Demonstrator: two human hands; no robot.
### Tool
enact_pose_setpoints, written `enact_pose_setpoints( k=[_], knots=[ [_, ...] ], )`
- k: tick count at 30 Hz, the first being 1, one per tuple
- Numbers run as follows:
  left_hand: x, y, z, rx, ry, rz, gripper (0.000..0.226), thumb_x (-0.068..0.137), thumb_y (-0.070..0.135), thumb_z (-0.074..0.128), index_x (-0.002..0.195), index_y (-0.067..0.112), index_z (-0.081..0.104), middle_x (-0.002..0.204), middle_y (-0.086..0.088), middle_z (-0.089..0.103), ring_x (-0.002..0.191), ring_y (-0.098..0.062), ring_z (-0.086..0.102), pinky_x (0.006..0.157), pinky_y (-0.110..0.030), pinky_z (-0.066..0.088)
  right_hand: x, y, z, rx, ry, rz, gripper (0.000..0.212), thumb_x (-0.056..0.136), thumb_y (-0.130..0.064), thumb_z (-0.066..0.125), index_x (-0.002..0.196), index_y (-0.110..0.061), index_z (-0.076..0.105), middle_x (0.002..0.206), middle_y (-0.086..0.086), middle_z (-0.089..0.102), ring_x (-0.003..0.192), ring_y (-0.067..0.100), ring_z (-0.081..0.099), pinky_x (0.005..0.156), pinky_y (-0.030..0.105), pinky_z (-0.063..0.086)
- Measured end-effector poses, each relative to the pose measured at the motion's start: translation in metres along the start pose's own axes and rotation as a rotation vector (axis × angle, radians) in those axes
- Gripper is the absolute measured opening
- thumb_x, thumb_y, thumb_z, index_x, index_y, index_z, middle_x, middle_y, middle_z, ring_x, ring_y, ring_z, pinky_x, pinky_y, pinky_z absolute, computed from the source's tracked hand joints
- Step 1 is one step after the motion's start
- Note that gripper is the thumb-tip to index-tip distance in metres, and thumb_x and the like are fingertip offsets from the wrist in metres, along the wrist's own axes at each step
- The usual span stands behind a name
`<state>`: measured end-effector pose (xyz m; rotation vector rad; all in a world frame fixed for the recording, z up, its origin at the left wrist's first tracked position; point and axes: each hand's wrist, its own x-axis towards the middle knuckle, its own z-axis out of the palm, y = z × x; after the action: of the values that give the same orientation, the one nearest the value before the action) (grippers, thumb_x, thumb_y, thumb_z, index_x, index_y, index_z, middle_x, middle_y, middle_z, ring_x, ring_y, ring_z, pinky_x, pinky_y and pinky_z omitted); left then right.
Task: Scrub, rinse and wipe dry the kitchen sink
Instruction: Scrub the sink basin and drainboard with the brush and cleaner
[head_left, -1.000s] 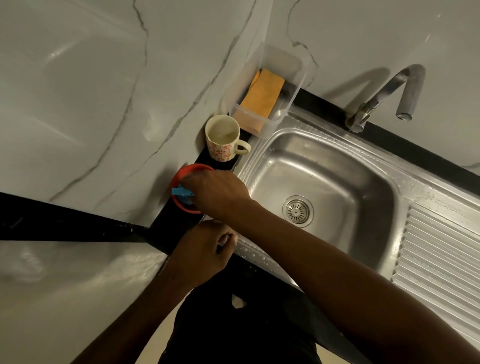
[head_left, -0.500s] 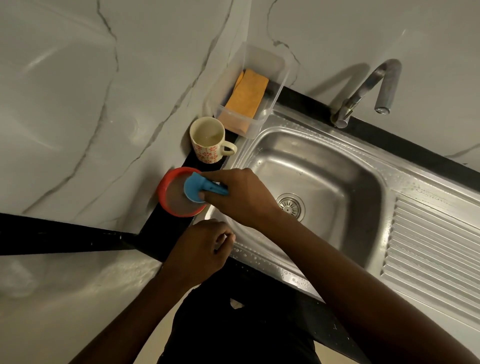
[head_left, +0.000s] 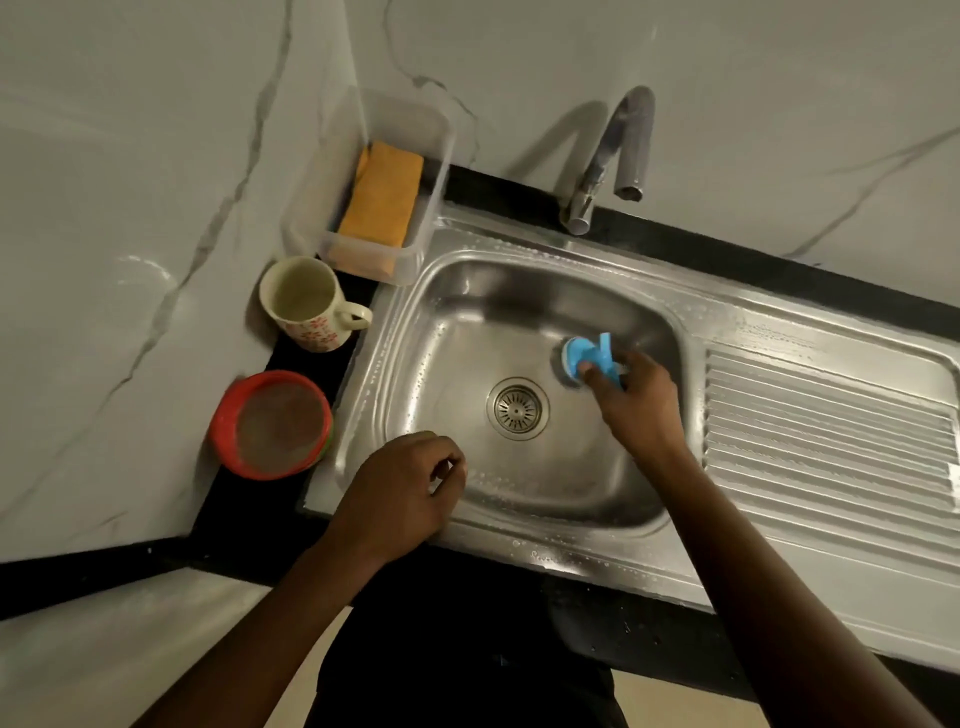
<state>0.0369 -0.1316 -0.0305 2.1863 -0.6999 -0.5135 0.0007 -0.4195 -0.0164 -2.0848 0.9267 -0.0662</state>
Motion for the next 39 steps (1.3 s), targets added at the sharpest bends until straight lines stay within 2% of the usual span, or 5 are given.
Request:
enact_pose_setpoints(
  k=[11,16,21,30,39],
  knots=[
    [0.046,0.007,0.001,0.076,-0.036,0.052,0.014,0.097,0.036,0.061,0.089,0.028,0.069,0.080,0.015,0.063,0.077,-0.006,0.062,0.070,-0.034,0.055,0.091,-0.017,0.039,1.512,0.229,0.808,0.023,0.106,-0.024,0.050,0.085,-0.017,0.053,0.049,-0.004,0.040,0.035,0.005,0.033,0.035,0.017,0.029],
    [0.042,-0.006,-0.004,0.093,-0.054,0.013,0.020,0.096,0.043,0.055,0.091,0.030,0.070,0.081,0.015,0.065,0.077,-0.006,0.064,0.070,-0.037,0.057,0.114,-0.063,0.068,1.303,0.046,0.831,0.034,0.101,-0.025,0.057,0.134,-0.016,0.059,0.080,0.003,0.056,0.064,0.014,0.052,0.064,0.019,0.047],
    [0.034,-0.013,-0.004,0.034,-0.039,-0.047,0.014,0.094,0.040,0.058,0.092,0.032,0.070,0.083,0.015,0.068,0.080,-0.007,0.068,0.073,-0.040,0.058,0.102,-0.118,0.113,1.658,-0.085,1.039,0.028,0.102,-0.010,0.054,0.075,-0.010,0.048,0.045,0.005,0.050,0.032,0.013,0.047,0.033,0.018,0.038],
    [0.036,-0.008,0.001,0.000,-0.064,-0.010,0.017,0.097,0.040,0.058,0.092,0.030,0.070,0.085,0.015,0.066,0.081,-0.008,0.065,0.072,-0.038,0.057,0.088,-0.073,0.027,0.837,0.293,0.820,0.062,0.095,-0.036,0.062,0.150,-0.017,0.038,0.127,0.017,0.057,0.114,0.038,0.058,0.101,0.048,0.046],
    [0.032,-0.014,-0.005,0.029,-0.079,-0.029,0.013,0.096,0.039,0.056,0.092,0.033,0.067,0.083,0.015,0.065,0.083,-0.008,0.065,0.075,-0.039,0.056,0.092,-0.111,0.112,1.444,-0.035,0.871,0.026,0.099,-0.023,0.062,0.089,-0.002,0.051,0.060,0.010,0.060,0.060,0.012,0.061,0.078,0.018,0.054]
  ],
)
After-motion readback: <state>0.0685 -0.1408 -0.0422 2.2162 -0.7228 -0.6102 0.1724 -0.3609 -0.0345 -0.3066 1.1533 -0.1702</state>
